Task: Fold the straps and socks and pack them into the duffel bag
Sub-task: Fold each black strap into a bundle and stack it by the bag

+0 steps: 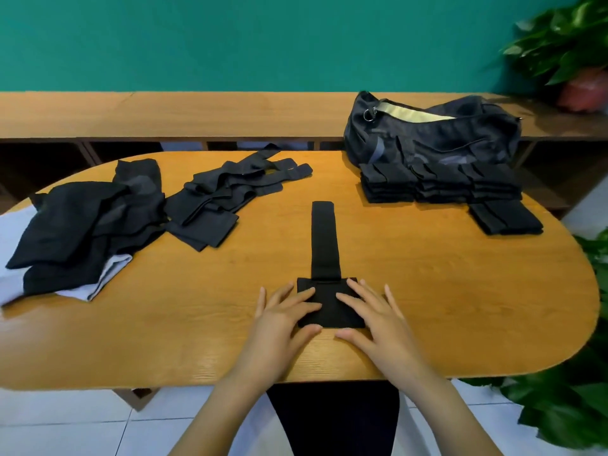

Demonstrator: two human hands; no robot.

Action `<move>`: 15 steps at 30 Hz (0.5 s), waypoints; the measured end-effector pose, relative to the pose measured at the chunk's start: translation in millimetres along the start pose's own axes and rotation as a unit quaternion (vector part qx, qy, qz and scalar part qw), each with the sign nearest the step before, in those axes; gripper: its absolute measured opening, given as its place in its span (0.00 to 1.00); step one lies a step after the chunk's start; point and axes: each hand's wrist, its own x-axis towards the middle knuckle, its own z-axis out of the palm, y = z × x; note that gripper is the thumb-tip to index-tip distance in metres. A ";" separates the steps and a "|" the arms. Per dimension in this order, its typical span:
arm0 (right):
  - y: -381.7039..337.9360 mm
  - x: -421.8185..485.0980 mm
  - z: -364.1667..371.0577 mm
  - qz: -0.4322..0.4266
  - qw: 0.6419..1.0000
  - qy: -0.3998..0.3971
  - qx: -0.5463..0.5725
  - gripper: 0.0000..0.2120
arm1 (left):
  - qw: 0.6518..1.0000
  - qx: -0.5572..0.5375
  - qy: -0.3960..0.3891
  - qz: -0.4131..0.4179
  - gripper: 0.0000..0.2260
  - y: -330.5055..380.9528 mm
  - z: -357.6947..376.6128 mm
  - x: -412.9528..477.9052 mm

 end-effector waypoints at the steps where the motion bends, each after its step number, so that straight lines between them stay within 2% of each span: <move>1: 2.6 -1.8 0.7 -0.008 1.000 0.013 0.003 0.35 | 1.000 0.002 0.011 0.006 0.17 0.5 2.1 -0.7; 4: 3.6 -5.3 2.5 -0.023 0.999 0.043 -0.012 0.32 | 0.999 0.014 0.030 0.007 0.20 3.1 5.2 -0.8; 8: -0.2 -4.6 3.4 -0.046 0.995 0.079 -0.040 0.26 | 0.998 -0.008 0.064 -0.010 0.16 7.1 11.2 -0.1; 15: -3.0 1.7 0.8 -0.062 0.991 0.106 -0.056 0.18 | 0.993 -0.047 0.109 -0.018 0.17 1.6 18.6 -0.6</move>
